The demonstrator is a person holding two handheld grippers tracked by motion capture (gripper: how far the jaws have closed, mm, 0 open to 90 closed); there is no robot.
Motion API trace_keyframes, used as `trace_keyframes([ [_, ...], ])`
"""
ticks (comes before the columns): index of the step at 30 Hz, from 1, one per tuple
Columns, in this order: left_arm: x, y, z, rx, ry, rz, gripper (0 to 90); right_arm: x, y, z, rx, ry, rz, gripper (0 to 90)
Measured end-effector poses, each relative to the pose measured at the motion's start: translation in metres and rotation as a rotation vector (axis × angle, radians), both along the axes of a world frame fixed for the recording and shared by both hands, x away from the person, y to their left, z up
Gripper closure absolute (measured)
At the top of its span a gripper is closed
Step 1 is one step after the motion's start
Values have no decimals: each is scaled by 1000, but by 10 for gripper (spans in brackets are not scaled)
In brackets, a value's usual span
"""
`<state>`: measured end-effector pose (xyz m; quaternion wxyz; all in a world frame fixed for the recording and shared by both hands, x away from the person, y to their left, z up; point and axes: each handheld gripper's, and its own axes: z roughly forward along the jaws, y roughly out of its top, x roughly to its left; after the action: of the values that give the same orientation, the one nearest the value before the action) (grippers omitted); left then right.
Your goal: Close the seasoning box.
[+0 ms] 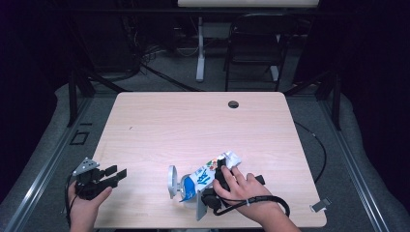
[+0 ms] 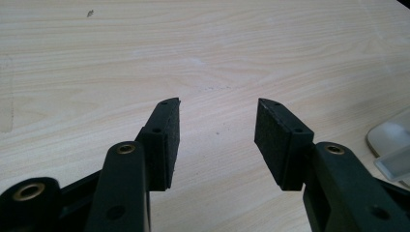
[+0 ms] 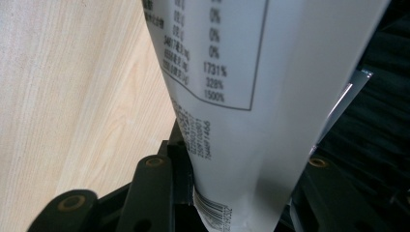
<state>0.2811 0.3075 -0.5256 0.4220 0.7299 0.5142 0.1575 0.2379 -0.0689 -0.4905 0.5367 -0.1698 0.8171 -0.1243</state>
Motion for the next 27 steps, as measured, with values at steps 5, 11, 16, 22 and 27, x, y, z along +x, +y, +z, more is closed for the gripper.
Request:
trace_keyframes([
  [5,0,0,0,0,-1,1,519,0,0,1,-1,0,6,639],
  [11,0,0,0,-1,0,1,519,0,0,0,-4,-2,8,643],
  [16,0,0,0,1,-1,0,519,0,0,1,-3,0,9,646],
  [22,0,0,0,0,-1,1,519,0,0,1,2,2,10,652],
  [27,0,0,0,1,-1,2,519,0,0,1,3,4,9,657],
])
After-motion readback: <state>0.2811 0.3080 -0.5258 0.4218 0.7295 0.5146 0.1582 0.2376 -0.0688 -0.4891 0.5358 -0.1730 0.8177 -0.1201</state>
